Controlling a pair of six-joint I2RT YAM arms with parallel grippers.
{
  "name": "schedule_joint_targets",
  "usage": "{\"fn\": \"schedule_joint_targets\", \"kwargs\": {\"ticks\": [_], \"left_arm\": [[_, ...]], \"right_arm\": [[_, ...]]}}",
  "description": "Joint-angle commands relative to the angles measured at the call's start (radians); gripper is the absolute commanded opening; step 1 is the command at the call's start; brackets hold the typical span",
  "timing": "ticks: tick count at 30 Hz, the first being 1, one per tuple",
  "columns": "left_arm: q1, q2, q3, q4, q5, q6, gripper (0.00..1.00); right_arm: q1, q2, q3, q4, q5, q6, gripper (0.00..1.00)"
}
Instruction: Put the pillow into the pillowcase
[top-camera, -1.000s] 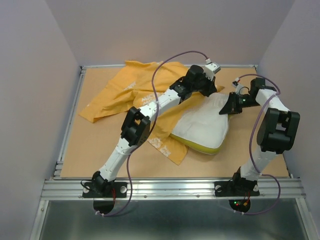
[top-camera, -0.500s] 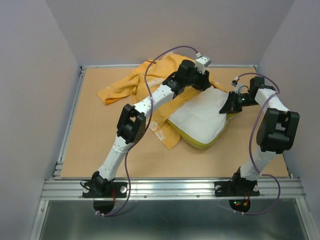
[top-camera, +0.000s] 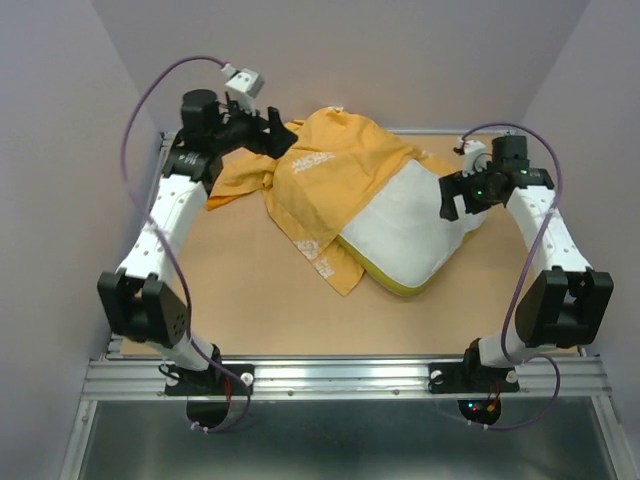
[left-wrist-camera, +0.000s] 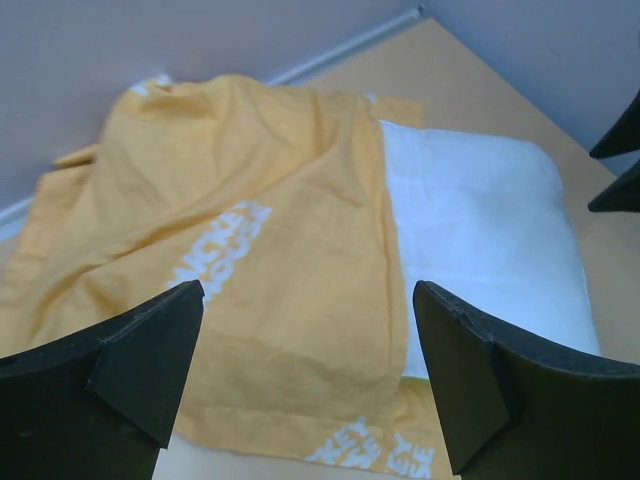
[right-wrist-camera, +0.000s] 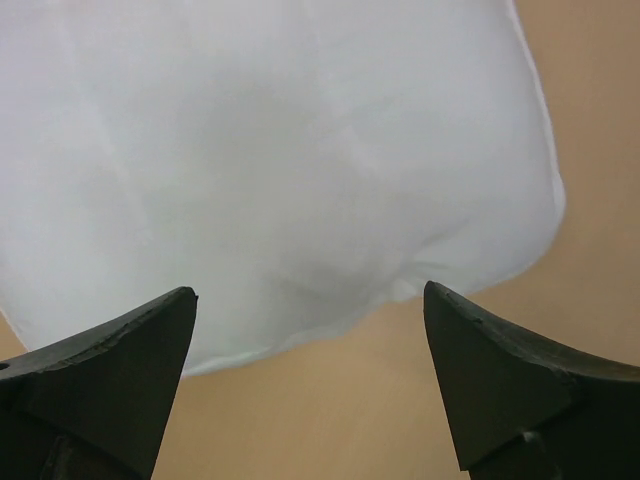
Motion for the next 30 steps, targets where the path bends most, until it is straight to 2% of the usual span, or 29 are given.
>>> {"fn": "schedule_joint_targets", "kwargs": {"ticks": [1,5,11,15,19,20,21,23,24,25,26,27,28,29,30], "left_arm": [[0.068,-0.145,-0.149,-0.003,0.038,0.024,0.99],[0.167,-0.266,-0.253,-0.013,0.027,0.008,0.99],[0.203,-0.378,-0.370,-0.041,-0.003,0.033,0.99],[0.204,-0.449,-0.446,-0.049,-0.016,0.073,0.99],[0.204,-0.506,-0.544,-0.063,-0.007,0.183,0.99],[0.204,-0.521,-0.563,-0.070,-0.002,0.270,0.99],[0.203,-0.544,-0.597,-0.084,0.019,0.327,0.99],[0.183,-0.566,-0.626,-0.142,0.042,0.487,0.99],[0.156,-0.585,-0.659,-0.206,0.014,0.627,0.98],[0.126,-0.595,-0.681,-0.236,-0.002,0.702,0.98],[0.053,-0.605,-0.706,-0.272,-0.020,0.758,0.97],[0.008,-0.636,-0.766,-0.276,-0.069,0.839,0.97],[-0.041,-0.653,-0.804,-0.239,-0.101,0.859,0.96],[-0.156,-0.690,-0.840,-0.204,-0.170,0.870,0.96],[-0.206,-0.702,-0.877,-0.160,-0.206,0.872,0.96]], "right_arm": [[0.268,-0.050,-0.007,0.051,0.194,-0.042,1.00],[0.519,0.002,-0.020,0.081,0.297,-0.007,1.00],[0.751,0.114,-0.012,0.082,0.372,0.037,1.00],[0.827,0.217,-0.043,0.085,0.490,0.053,1.00],[0.832,0.297,-0.078,0.137,0.581,0.059,0.99],[0.830,0.308,-0.089,0.150,0.593,0.056,0.96],[0.830,0.329,-0.101,0.160,0.601,0.051,0.79],[0.830,0.338,-0.094,0.160,0.584,0.057,0.52],[0.830,0.335,-0.072,0.159,0.552,0.069,0.22],[0.830,0.328,-0.055,0.156,0.538,0.076,0.08],[0.829,0.303,-0.035,0.153,0.504,0.082,0.00],[0.827,0.288,0.018,0.139,0.481,0.091,0.00],[0.824,0.254,0.043,0.136,0.463,0.096,0.01],[0.822,0.240,0.073,0.131,0.429,0.103,0.00],[0.822,0.230,0.097,0.125,0.418,0.105,0.01]]}}
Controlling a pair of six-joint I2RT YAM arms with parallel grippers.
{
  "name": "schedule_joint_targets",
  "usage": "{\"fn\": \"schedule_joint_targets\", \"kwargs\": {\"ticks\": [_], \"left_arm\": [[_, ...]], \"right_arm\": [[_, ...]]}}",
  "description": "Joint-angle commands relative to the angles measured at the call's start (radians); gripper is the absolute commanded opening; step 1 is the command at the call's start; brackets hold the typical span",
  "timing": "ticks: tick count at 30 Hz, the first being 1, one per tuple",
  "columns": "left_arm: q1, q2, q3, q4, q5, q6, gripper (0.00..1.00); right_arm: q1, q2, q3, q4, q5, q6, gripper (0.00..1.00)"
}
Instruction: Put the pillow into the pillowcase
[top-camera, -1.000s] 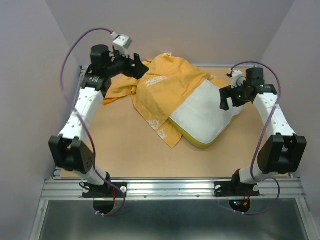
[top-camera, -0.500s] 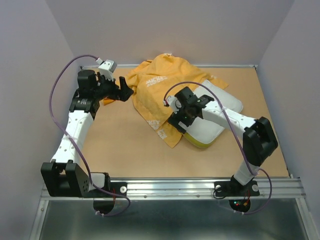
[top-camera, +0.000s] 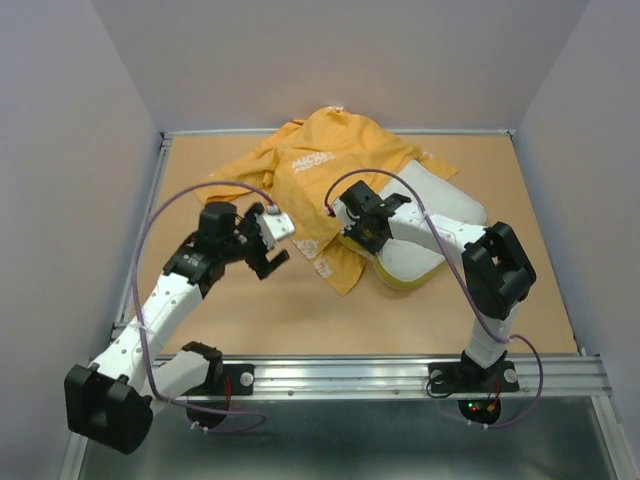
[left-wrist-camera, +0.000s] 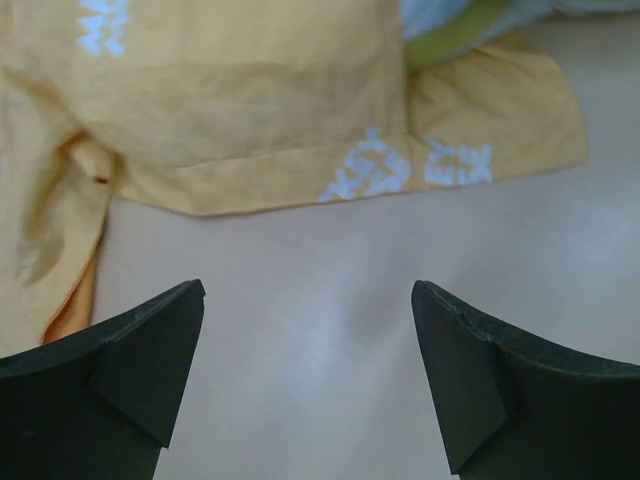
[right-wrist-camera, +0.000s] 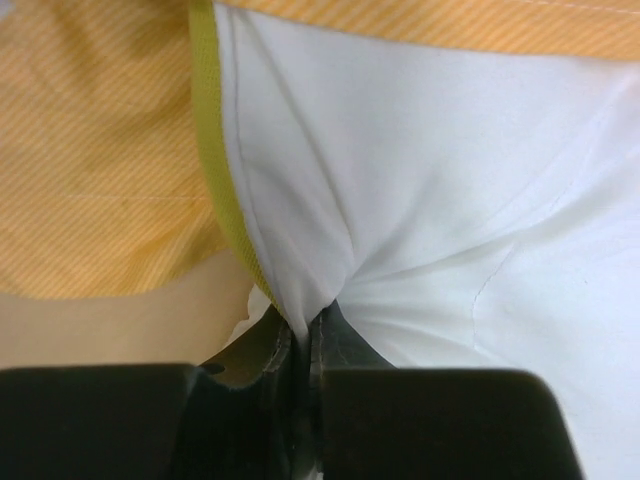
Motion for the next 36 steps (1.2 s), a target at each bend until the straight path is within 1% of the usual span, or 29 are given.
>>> {"fn": "schedule_joint_targets", "kwargs": {"ticks": [1,2,3,4,6,7,8,9,11,12,13,14,15,17,19,21,22,24,25,26,29,30,32,33,34,36], "left_arm": [[-0.258,-0.086,-0.172,0.061,-0.153,0.223,0.97],[-0.305,-0.083,-0.199,0.162,-0.181,0.211,0.98],[-0.353,-0.074,-0.219,0.205,-0.233,0.206,0.98],[-0.444,-0.031,-0.243,0.238,-0.248,0.208,0.99],[-0.522,0.033,-0.251,0.339,-0.276,0.211,0.99],[-0.566,0.108,-0.251,0.368,-0.293,0.208,0.99],[-0.585,0.148,-0.236,0.412,-0.298,0.200,0.99],[-0.594,0.231,-0.225,0.426,-0.304,0.196,0.99],[-0.605,0.302,-0.187,0.469,-0.307,0.190,0.99],[-0.608,0.361,-0.182,0.492,-0.325,0.191,0.99],[-0.609,0.389,-0.176,0.511,-0.340,0.199,0.99],[-0.612,0.418,-0.176,0.534,-0.368,0.208,0.99],[-0.614,0.473,-0.173,0.581,-0.430,0.228,0.97],[-0.614,0.530,-0.161,0.618,-0.491,0.254,0.94],[-0.614,0.599,-0.139,0.644,-0.552,0.283,0.86],[-0.614,0.647,-0.125,0.640,-0.549,0.288,0.73],[-0.614,0.658,-0.110,0.632,-0.543,0.294,0.55],[-0.616,0.678,-0.089,0.590,-0.513,0.298,0.32],[-0.622,0.690,-0.061,0.568,-0.496,0.298,0.09],[-0.626,0.690,-0.046,0.515,-0.483,0.297,0.00],[-0.649,0.627,0.003,0.395,-0.333,0.314,0.00],[-0.680,0.566,0.025,0.372,-0.243,0.309,0.00],[-0.733,0.502,0.045,0.313,-0.163,0.311,0.00],[-0.763,0.436,0.052,0.301,-0.097,0.314,0.00],[-0.837,0.405,0.063,0.298,-0.075,0.309,0.00],[-0.907,0.330,0.075,0.275,-0.025,0.292,0.00]], "right_arm": [[-0.009,-0.086,0.161,-0.005,-0.113,0.045,0.01],[-0.009,-0.103,0.172,-0.007,-0.117,0.046,0.01],[-0.012,-0.109,0.180,-0.005,-0.121,0.046,0.00],[-0.015,-0.114,0.186,-0.004,-0.122,0.048,0.01],[-0.024,-0.121,0.196,-0.003,-0.131,0.054,0.00],[-0.029,-0.120,0.197,-0.003,-0.136,0.059,0.01],[-0.032,-0.124,0.197,-0.003,-0.140,0.060,0.00],[-0.036,-0.130,0.197,-0.003,-0.142,0.060,0.01],[-0.041,-0.140,0.196,-0.003,-0.141,0.062,0.01],[-0.044,-0.149,0.196,-0.003,-0.141,0.060,0.01],[-0.046,-0.152,0.196,-0.007,-0.141,0.060,0.00],[-0.047,-0.156,0.194,-0.004,-0.166,0.062,0.01],[-0.047,-0.163,0.191,-0.005,-0.173,0.060,0.00],[-0.049,-0.173,0.185,-0.005,-0.180,0.059,0.00],[-0.047,-0.180,0.174,-0.005,-0.202,0.062,0.00],[-0.049,-0.187,0.173,-0.005,-0.228,0.063,0.01],[-0.049,-0.189,0.173,-0.005,-0.234,0.063,0.01],[-0.050,-0.184,0.177,-0.005,-0.242,0.065,0.00],[-0.050,-0.183,0.191,-0.004,-0.245,0.063,0.01],[-0.052,-0.177,0.200,-0.003,-0.248,0.063,0.00],[-0.058,-0.129,0.270,0.000,-0.269,0.080,0.01],[-0.059,-0.092,0.295,0.006,-0.278,0.091,0.01],[-0.061,-0.046,0.352,0.013,-0.285,0.106,0.00],[-0.061,-0.023,0.411,0.016,-0.295,0.117,0.01],[-0.061,0.032,0.450,0.019,-0.300,0.141,0.01],[-0.061,0.119,0.539,0.021,-0.309,0.189,0.01]]}}
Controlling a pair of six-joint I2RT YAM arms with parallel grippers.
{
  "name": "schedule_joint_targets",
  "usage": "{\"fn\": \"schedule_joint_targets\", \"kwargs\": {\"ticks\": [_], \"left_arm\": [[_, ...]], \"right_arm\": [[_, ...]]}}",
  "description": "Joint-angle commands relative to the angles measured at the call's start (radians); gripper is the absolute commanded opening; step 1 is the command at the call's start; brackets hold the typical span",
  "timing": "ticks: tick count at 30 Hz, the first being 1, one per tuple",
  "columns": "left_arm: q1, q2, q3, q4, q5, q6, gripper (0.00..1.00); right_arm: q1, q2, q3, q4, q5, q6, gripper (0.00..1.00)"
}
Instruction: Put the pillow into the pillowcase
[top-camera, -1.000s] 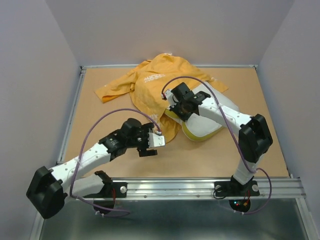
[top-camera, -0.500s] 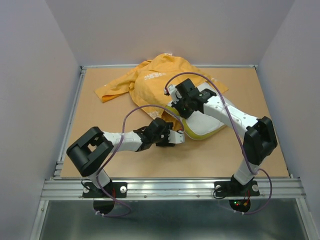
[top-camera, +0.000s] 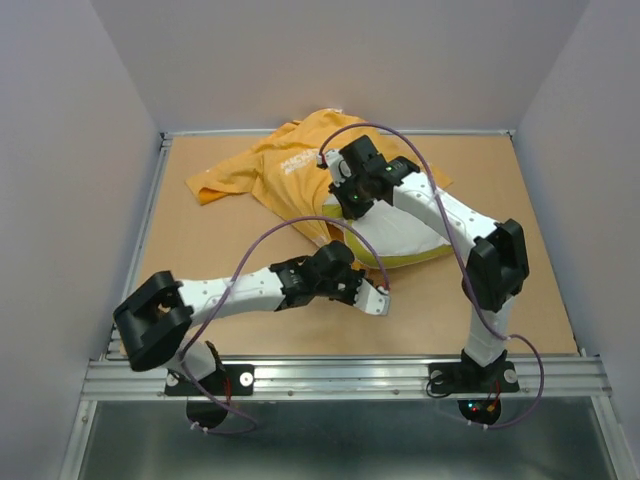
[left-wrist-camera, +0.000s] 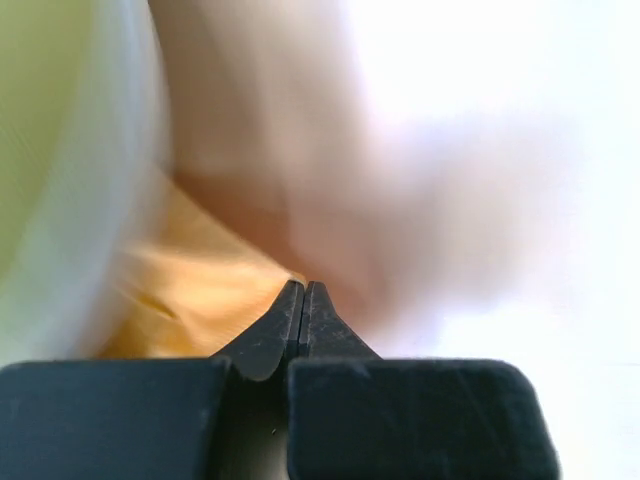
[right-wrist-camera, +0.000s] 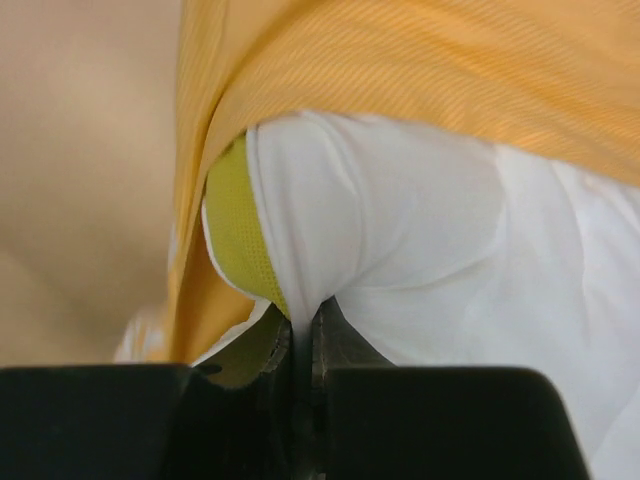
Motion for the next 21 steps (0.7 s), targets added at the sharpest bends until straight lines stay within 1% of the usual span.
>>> {"fn": "schedule_joint_targets", "kwargs": {"ticks": [1,3,4,6,7,8,10,12,14,15,16,17,19,20,21], "left_arm": [[-0.188,-0.213,0.080,-0.074,0.276,-0.025,0.00],[-0.225,-0.236,0.086,-0.066,0.286,-0.053,0.00],[-0.227,-0.244,0.090,-0.066,0.288,-0.079,0.00],[-0.225,-0.247,0.097,-0.078,0.283,-0.081,0.00],[-0.225,-0.259,0.089,-0.079,0.289,-0.082,0.00],[-0.225,-0.267,0.075,-0.080,0.297,-0.087,0.00],[-0.225,-0.287,0.054,-0.080,0.305,-0.096,0.00],[-0.225,-0.299,0.038,-0.109,0.303,-0.087,0.00],[-0.215,-0.319,0.020,-0.147,0.297,-0.072,0.00],[-0.208,-0.339,0.011,-0.190,0.297,-0.058,0.00],[-0.189,-0.351,-0.012,-0.213,0.299,-0.052,0.00],[-0.178,-0.365,-0.024,-0.233,0.297,-0.047,0.00],[-0.156,-0.411,-0.050,-0.298,0.283,-0.024,0.00],[-0.147,-0.428,-0.073,-0.321,0.277,-0.015,0.00],[-0.127,-0.463,-0.083,-0.359,0.267,-0.007,0.00]], "right_arm": [[-0.003,0.135,0.208,0.112,-0.066,0.100,0.01],[-0.003,0.178,0.216,0.116,-0.098,0.129,0.01],[-0.003,0.192,0.180,0.148,-0.133,0.170,0.01],[-0.003,0.225,0.102,0.201,-0.161,0.206,0.00],[-0.003,0.235,0.065,0.228,-0.191,0.253,0.01],[-0.003,0.242,-0.010,0.285,-0.207,0.273,0.01],[-0.001,0.244,-0.070,0.364,-0.241,0.322,0.01],[-0.001,0.233,-0.110,0.396,-0.258,0.350,0.01],[-0.001,0.222,-0.104,0.396,-0.323,0.369,0.02],[-0.001,0.195,-0.100,0.393,-0.357,0.373,0.09],[-0.003,0.169,-0.100,0.376,-0.368,0.364,0.29],[-0.003,0.143,-0.104,0.365,-0.374,0.352,0.42],[-0.003,0.088,-0.114,0.324,-0.380,0.294,0.61],[-0.003,0.040,-0.118,0.266,-0.374,0.268,0.72],[-0.004,0.011,-0.138,0.233,-0.345,0.220,0.76]]}}
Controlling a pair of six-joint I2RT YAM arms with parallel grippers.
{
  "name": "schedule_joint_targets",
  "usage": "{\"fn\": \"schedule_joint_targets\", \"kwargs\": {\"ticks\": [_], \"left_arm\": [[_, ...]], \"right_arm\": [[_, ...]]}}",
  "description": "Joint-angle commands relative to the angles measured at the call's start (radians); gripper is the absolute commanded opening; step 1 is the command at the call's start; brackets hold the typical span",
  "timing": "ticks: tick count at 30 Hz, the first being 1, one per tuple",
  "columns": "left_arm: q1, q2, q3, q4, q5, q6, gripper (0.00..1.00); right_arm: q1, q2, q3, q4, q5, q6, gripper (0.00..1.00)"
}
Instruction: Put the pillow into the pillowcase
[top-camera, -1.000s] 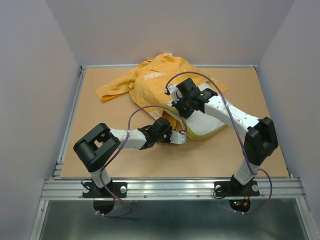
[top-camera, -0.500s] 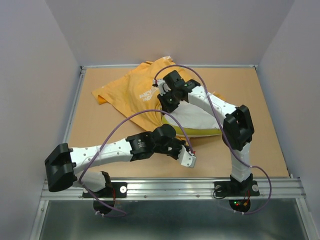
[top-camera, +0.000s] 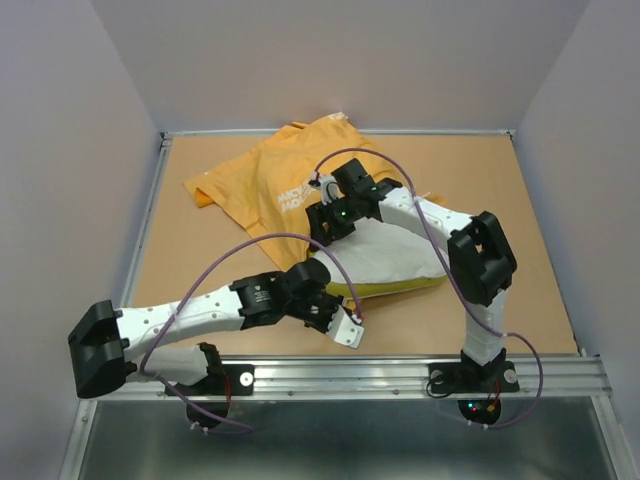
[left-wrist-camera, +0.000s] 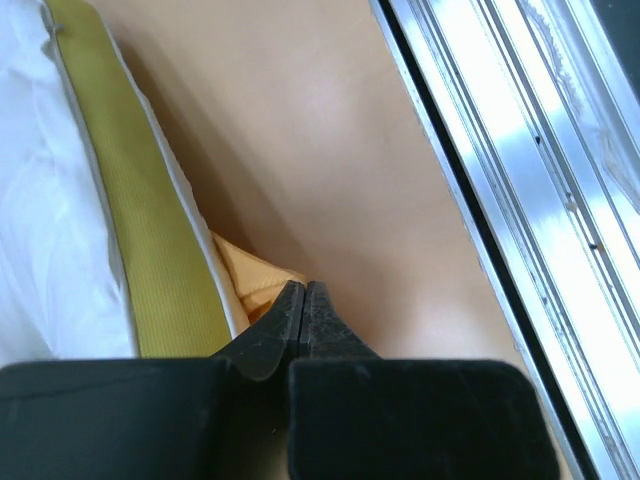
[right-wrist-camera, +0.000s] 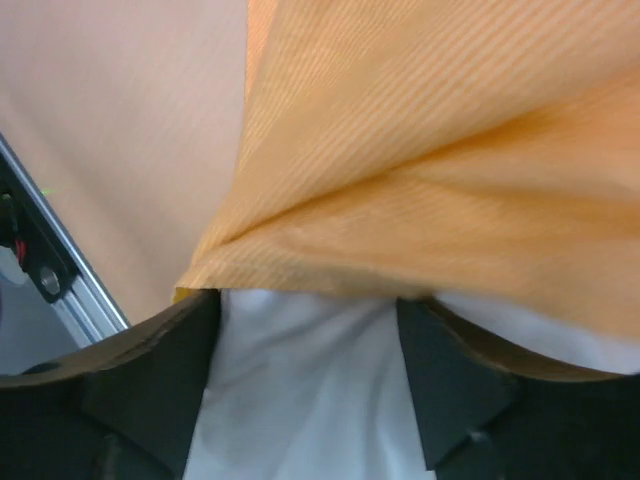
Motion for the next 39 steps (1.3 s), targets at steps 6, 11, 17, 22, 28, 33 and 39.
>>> {"fn": "schedule_joint_targets", "kwargs": {"ticks": [6,11,17,22,28,33,39], "left_arm": [[0.051,-0.217,-0.083,-0.196,0.065,0.025,0.17],[0.052,-0.260,-0.053,-0.243,0.065,-0.015,0.55],[0.052,-0.247,0.097,-0.288,0.046,-0.077,0.74],[0.054,-0.011,0.313,-0.124,-0.018,-0.233,0.75],[0.052,0.412,0.646,-0.073,-0.118,-0.423,0.83],[0.031,0.615,0.798,-0.001,-0.211,-0.468,0.99],[-0.012,0.819,0.840,0.042,-0.441,-0.460,0.99]], "right_arm": [[-0.099,-0.353,-0.167,-0.189,0.074,-0.341,0.83],[-0.217,-0.447,-0.239,-0.288,0.126,-0.506,0.93],[-0.493,-0.406,-0.245,-0.267,0.137,-0.563,0.93],[-0.683,-0.245,-0.162,-0.210,0.110,-0.530,0.92],[-0.736,-0.025,-0.029,-0.184,0.135,-0.533,0.91],[-0.736,0.051,0.025,-0.169,0.081,-0.507,0.85],[-0.736,0.076,-0.038,-0.158,-0.012,-0.490,0.42]]}}
